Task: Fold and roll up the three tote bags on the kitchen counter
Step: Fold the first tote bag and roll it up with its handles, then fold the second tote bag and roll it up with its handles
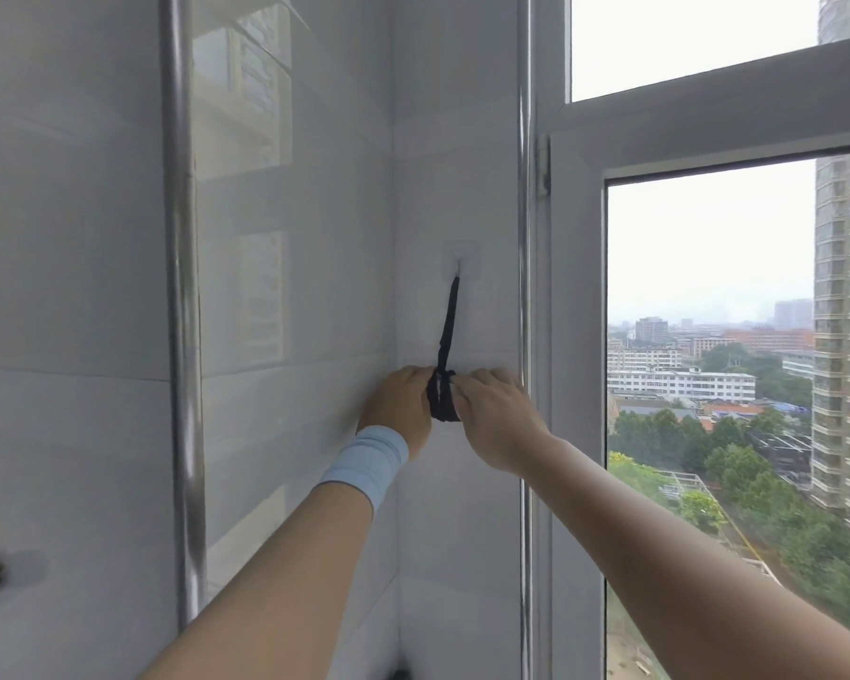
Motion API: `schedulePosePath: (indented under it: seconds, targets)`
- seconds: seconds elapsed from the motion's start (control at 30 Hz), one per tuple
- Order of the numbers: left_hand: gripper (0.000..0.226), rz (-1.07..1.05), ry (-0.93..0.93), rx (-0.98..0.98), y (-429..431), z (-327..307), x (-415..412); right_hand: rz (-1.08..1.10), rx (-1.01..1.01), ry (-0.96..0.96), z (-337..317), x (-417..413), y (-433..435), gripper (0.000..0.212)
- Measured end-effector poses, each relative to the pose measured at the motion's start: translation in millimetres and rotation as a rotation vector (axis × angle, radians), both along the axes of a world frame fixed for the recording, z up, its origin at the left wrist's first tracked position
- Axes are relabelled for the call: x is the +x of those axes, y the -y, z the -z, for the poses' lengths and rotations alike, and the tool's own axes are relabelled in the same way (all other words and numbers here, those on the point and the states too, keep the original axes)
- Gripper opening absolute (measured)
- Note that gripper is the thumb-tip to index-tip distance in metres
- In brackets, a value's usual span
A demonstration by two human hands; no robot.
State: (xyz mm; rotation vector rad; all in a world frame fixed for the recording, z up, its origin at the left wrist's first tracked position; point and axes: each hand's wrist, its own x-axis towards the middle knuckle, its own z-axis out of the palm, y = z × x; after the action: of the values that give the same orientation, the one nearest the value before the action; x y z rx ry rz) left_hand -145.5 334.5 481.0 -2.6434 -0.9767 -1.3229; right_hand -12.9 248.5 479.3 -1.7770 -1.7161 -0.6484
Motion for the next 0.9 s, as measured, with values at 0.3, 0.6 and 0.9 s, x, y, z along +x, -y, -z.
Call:
schedulePosePath:
  seconds: [0.3,0.6,0.9]
  targets:
    - [0.035,-0.002,0.047,-0.073,40.4,-12.2,-18.7,0.034,-0.083,-0.054,-10.5,-8.8,32.2,0.036]
    - [0.03,0.202,0.083,-0.135,132.6,66.1,-23.7,0.04,0.157,-0.114,59.4,-21.5,148.0,0.032]
    - [0.027,0.302,-0.2,-0.489,223.4,227.9,-0.9,0.173,-0.302,-0.415,236.4,-9.6,250.8,0.029]
